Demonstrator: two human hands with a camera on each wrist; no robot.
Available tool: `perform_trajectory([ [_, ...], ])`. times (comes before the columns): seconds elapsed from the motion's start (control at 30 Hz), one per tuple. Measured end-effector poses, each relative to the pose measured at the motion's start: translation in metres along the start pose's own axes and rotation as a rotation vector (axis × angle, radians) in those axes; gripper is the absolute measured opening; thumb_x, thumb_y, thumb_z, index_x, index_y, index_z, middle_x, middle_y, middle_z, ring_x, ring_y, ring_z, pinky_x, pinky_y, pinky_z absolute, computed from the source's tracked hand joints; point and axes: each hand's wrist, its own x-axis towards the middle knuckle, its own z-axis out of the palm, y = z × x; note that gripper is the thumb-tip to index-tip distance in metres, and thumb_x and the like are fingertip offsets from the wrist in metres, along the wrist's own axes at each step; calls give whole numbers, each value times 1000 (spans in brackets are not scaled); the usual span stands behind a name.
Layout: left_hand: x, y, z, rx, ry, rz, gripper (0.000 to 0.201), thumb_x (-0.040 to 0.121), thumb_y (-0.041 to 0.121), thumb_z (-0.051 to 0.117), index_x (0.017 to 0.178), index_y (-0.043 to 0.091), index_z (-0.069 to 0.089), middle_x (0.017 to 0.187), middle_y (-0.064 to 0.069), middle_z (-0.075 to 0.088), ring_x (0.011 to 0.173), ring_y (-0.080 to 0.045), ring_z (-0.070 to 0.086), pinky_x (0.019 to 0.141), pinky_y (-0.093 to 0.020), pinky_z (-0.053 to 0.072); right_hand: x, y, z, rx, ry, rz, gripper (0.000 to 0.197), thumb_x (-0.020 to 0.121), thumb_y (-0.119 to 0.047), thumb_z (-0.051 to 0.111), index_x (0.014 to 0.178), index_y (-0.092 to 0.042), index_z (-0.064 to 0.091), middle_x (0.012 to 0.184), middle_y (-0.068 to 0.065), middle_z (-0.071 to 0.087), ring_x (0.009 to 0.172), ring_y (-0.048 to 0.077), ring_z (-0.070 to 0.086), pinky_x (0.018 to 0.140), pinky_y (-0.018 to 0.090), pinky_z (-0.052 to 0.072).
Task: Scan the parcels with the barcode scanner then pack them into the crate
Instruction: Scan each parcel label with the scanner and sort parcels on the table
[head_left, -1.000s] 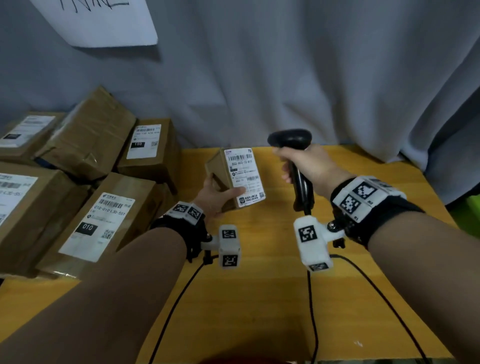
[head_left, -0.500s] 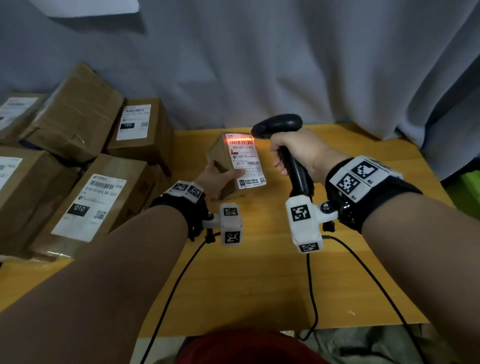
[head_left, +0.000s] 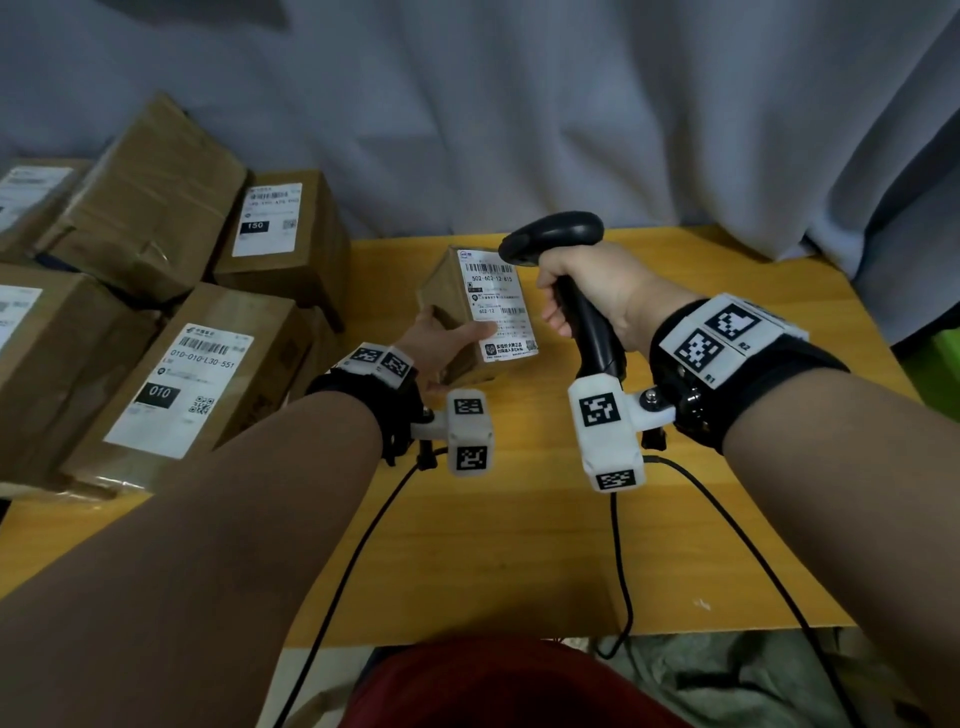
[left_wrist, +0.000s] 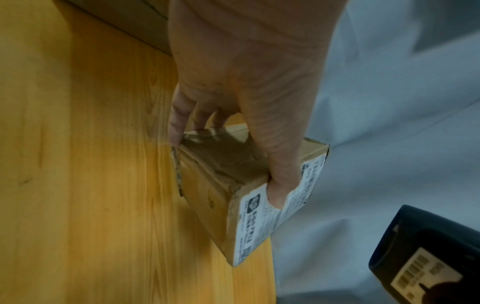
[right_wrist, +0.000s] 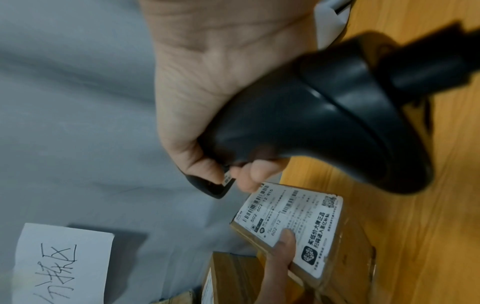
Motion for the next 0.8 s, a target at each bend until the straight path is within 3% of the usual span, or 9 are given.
perform_trajectory([
  [0.13,3,-4,-3,-23,-2,16,73,79,40,74,139,25,35,111,1,58,84,-16,58,64,-34,52,3,2,-3,82,0,-37,13,83,-10,59,72,-5,62,61,9,62,51,18,59,52,24,53],
  [0.23,6,-15,-6,-55,19,39,67,80,42,73,134,25,38,110,1,61,84,-15,59,78,-42,56,8,14,-10,120,30,-57,7,87,-12,62,85,-5,64,69,12,66,56,20,61,56,27,55],
  [0.33,8,-27,-11,-110,28,29,71,77,48,73,136,29,36,116,0,61,94,-20,62,89,-48,54,18,42,-27,144,104,1,28,83,-10,62,109,0,58,78,13,60,58,20,55,52,28,51],
  [0.4,7,-34,-11,-132,29,1,81,76,52,73,143,33,31,124,-2,57,105,-25,59,92,-49,52,27,66,-40,167,207,88,40,82,-14,64,118,-3,52,86,11,56,64,22,59,53,28,51],
  [0.5,8,-41,-4,-111,13,-7,86,77,53,71,146,34,25,130,-1,55,110,-25,58,90,-46,53,37,103,-50,49,352,155,20,87,-26,68,96,-11,58,83,6,58,71,22,59,57,29,45],
  [0.57,8,-42,5,-97,0,3,80,78,53,70,144,36,29,128,0,57,107,-22,60,85,-43,54,41,126,-53,1,395,183,25,89,-35,66,85,-11,61,75,3,58,70,21,55,59,30,40],
  [0.63,6,-41,14,-82,-17,16,73,80,53,69,141,36,33,126,2,60,103,-18,61,80,-39,55,48,148,-54,-3,397,206,31,91,-38,64,95,-7,62,78,3,59,74,22,54,63,30,39],
  [0.73,3,-44,27,-72,-46,18,69,82,50,67,141,35,34,125,3,61,104,-17,62,74,-35,55,57,174,-48,8,380,230,48,89,-41,65,119,-6,54,106,8,61,97,28,59,74,34,43],
  [0.8,1,-47,31,-77,-54,6,62,85,46,66,138,36,35,124,3,61,102,-15,62,74,-34,54,62,184,-42,21,380,236,51,89,-39,65,127,-8,49,112,9,58,103,29,57,80,38,46],
])
